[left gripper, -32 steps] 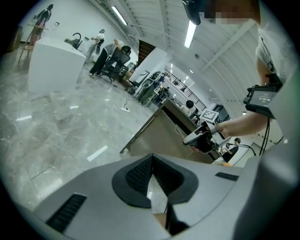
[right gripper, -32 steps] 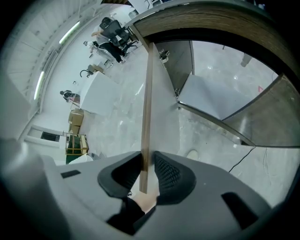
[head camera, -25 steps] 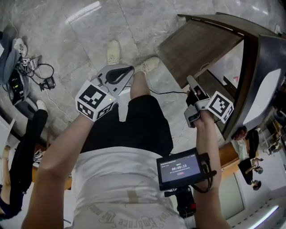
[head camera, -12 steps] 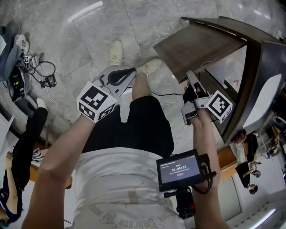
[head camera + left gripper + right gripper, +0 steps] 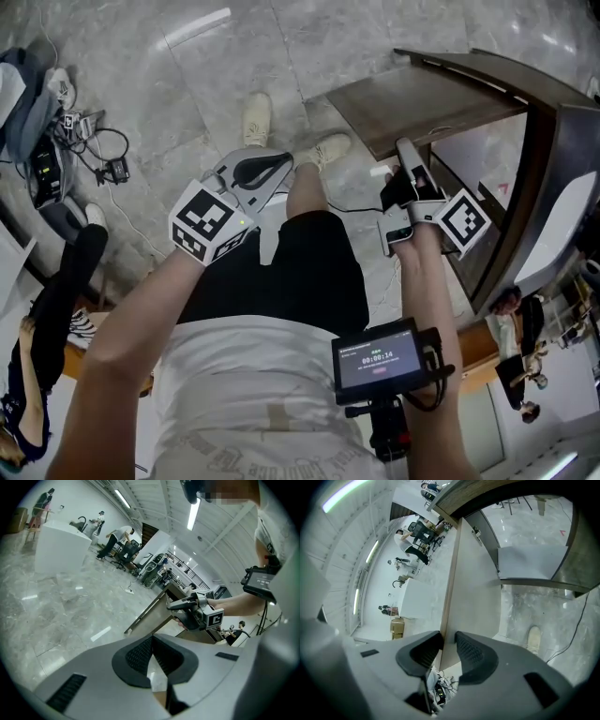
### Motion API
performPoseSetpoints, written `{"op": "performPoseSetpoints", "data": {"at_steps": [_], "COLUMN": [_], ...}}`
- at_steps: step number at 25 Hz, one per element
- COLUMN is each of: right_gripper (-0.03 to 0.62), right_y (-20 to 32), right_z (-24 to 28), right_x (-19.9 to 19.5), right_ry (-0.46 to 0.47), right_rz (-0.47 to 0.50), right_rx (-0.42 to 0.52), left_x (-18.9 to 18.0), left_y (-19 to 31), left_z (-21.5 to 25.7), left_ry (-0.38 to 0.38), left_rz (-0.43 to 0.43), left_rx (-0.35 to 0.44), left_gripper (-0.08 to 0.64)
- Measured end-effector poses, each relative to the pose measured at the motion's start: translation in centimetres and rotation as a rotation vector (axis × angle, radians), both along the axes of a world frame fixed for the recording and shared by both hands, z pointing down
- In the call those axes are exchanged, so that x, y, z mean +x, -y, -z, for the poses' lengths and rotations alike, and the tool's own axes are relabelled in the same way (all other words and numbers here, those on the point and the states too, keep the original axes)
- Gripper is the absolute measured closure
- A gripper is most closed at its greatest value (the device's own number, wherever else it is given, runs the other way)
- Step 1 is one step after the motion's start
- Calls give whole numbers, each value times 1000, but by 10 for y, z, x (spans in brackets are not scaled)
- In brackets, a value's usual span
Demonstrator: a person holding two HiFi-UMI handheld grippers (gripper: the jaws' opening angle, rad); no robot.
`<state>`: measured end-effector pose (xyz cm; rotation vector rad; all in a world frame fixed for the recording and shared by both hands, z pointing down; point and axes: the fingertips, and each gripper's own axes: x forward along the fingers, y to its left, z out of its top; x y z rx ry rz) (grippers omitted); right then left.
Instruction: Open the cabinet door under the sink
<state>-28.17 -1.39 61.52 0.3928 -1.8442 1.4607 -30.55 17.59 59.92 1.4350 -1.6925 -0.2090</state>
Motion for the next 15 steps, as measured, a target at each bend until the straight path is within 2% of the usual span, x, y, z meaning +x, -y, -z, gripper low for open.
{"op": "performPoseSetpoints", "data": {"at_steps": [11, 15], "right_gripper": [459, 454], "right_y": [-7, -9], "right_z": [-2, 0], "right_x": [-57, -78], "right_ry": [118, 172], "right_rz": [-38, -63], "right_rx": [-16, -20], "left_x": [-5, -7], "left_y": [-2, -7], "left_z": [-1, -2], "left_ry": [4, -4], "left_rz": [-16, 3], "left_rx": [6, 9], "left_gripper": [549, 549]}}
